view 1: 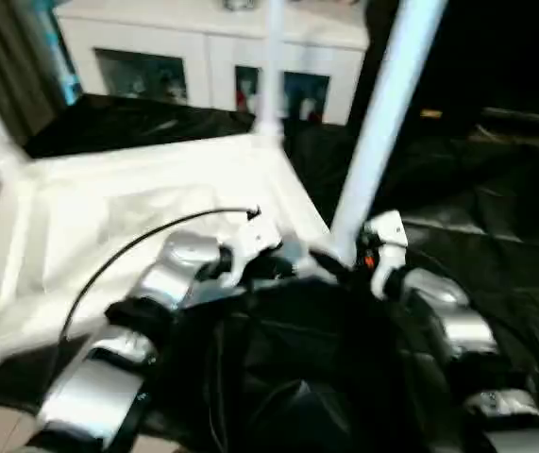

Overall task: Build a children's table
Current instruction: Rotate leg to tighten

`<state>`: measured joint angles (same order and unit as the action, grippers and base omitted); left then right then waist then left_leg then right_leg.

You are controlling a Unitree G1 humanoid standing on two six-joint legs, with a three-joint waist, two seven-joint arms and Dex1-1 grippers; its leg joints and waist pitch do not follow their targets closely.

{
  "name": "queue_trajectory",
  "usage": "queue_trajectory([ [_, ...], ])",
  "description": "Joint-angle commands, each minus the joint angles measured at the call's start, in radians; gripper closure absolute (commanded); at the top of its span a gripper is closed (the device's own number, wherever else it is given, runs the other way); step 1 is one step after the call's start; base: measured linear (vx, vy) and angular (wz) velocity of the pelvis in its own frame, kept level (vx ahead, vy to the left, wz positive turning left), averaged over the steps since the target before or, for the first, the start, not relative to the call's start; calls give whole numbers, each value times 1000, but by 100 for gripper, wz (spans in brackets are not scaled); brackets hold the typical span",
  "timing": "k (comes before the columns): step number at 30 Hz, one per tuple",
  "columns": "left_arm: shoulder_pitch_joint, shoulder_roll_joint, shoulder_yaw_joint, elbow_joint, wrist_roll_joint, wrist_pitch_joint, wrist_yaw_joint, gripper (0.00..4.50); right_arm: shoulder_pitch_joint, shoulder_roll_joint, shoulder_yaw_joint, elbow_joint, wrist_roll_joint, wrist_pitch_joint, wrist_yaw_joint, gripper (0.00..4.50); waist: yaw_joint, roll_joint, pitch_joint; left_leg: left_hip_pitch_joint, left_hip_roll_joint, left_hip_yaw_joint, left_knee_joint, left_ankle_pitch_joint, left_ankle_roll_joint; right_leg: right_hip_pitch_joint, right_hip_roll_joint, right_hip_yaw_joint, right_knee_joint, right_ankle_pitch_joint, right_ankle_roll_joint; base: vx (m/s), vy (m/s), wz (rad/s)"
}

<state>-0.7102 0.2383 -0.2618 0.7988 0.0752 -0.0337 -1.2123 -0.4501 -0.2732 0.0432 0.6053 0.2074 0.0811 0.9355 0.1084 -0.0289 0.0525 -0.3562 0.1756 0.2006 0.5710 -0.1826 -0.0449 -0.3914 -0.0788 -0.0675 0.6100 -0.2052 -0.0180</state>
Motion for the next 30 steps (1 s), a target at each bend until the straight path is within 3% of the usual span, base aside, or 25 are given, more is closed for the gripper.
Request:
queue_trajectory([
  [1,28,-15,-26,-41,-61,-13,-111,450,28,-53,40,-62,12,48,121,62,7,1,-61,7,70,-24,-53,-129,106,51,-82,52,-59,-14,-274,0,0,0],
  [8,37,10,-15,-60,-74,8,-146,450,52,-123,53,-104,27,80,215,62,16,0,-56,8,70,-27,-59,-187,60,47,-88,53,-76,-168,-242,0,0,0],
  [11,47,20,-13,-83,-85,22,-172,450,54,-140,59,-115,35,106,249,78,17,6,-58,8,70,-27,-58,-184,56,48,-87,52,-74,-156,-242,0,0,0],
  [13,49,23,-13,-90,-85,24,-179,450,59,-140,63,-128,40,121,253,78,17,2,-60,5,69,-27,-55,-152,69,50,-84,52,-67,-104,-248,0,0,0],
  [14,51,24,-13,-93,-85,26,-181,450,64,-136,68,-139,42,132,254,107,18,5,-62,4,67,-26,-53,-133,80,49,-84,51,-65,-73,-253,0,0,0],
  [18,49,17,-11,-84,-73,19,-154,450,78,-109,73,-140,35,128,232,132,18,6,-62,4,68,-26,-53,-138,78,49,-86,50,-67,-91,-251,0,0,0],
  [21,40,7,-8,-65,-51,16,-92,450,80,-89,72,-124,15,115,178,159,17,9,-59,5,68,-27,-56,-162,62,47,-86,50,-72,-132,-243,0,0,0],
  [24,-4,-18,5,19,6,28,96,450,57,-30,39,-47,-36,96,-26,173,11,9,-55,10,67,-29,-61,-204,37,42,-87,51,-82,-212,-223,0,0,0],
  [25,-15,-33,16,36,5,36,137,450,49,-9,22,-25,-39,98,-84,174,7,10,-50,19,65,-32,-65,-251,12,36,-91,52,-93,-295,-211,0,0,0],
  [27,-38,-65,30,62,9,54,216,450,34,37,-14,16,-41,97,-205,175,-2,6,-49,22,64,-37,-68,-286,-9,36,-94,53,-103,-400,-177,0,0,0],
  [29,-60,-105,33,85,19,69,297,450,16,92,-51,56,-35,97,-334,177,-2,7,-50,20,65,-37,-70,-281,-3,37,-93,56,-103,-380,-171,0,0,0],
  [30,-68,-120,35,94,22,75,329,450,9,112,-62,70,-34,94,-380,177,-7,11,-50,22,66,-36,-72,-285,-12,30,-91,57,-101,-364,-177,0,0,0],
])
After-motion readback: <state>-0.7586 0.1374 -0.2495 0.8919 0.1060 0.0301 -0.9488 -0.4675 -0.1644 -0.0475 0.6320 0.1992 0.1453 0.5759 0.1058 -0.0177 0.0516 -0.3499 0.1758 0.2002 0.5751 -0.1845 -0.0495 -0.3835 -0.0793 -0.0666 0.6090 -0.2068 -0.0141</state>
